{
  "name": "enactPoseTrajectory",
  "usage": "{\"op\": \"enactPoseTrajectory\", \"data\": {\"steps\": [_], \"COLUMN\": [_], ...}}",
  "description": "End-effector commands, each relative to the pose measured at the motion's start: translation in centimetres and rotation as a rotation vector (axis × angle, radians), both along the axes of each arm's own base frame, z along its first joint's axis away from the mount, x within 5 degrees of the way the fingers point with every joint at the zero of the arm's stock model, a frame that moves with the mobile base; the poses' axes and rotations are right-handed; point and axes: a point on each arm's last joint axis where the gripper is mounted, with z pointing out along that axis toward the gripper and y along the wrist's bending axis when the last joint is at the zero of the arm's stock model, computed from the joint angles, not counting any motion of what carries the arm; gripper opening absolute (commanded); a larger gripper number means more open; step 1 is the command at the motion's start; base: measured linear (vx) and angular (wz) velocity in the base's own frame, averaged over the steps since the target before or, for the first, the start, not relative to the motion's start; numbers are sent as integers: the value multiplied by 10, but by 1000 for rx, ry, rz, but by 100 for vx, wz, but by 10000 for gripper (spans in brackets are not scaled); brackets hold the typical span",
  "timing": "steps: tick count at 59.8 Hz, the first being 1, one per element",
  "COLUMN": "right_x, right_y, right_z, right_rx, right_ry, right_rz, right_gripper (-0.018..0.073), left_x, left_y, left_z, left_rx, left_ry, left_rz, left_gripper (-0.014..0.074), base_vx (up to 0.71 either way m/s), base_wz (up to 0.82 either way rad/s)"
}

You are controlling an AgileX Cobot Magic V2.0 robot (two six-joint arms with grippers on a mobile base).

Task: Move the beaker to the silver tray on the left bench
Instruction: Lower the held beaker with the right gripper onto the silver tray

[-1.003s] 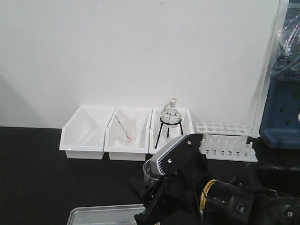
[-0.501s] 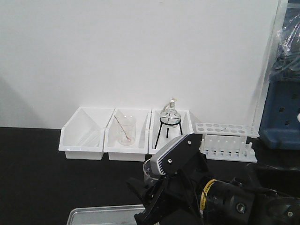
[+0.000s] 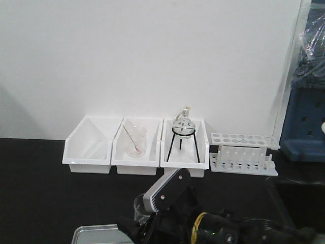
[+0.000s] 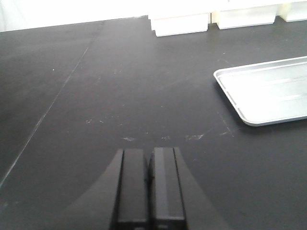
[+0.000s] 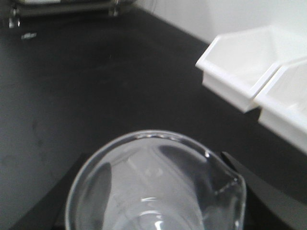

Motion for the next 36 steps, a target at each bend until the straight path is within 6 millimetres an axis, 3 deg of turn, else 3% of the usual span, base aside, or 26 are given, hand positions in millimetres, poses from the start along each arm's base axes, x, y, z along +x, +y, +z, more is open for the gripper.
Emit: {"op": "enactPoseTrajectory", "data": {"steps": [1,18,36], "right_x": [11,61,76], "right_y": [14,49,59], "right_z": [14,-30,-74], "right_rx": [116,101,62], "right_ry": [-74,-43,18], "right_rz": [55,60,59], "right_gripper": [-11,-11,-9], "left_x": [2,2,2], "left_y": [-1,-1,-1], "left_z": [1,1,1], "left_rx": [-5,-5,-5], "left_ry": [-67,-67,-67], "left_rz": [-9,-9,-9], "left_gripper": [1,1,1], "base_vx": [0,0,0], "base_wz": [-1,0,0]}}
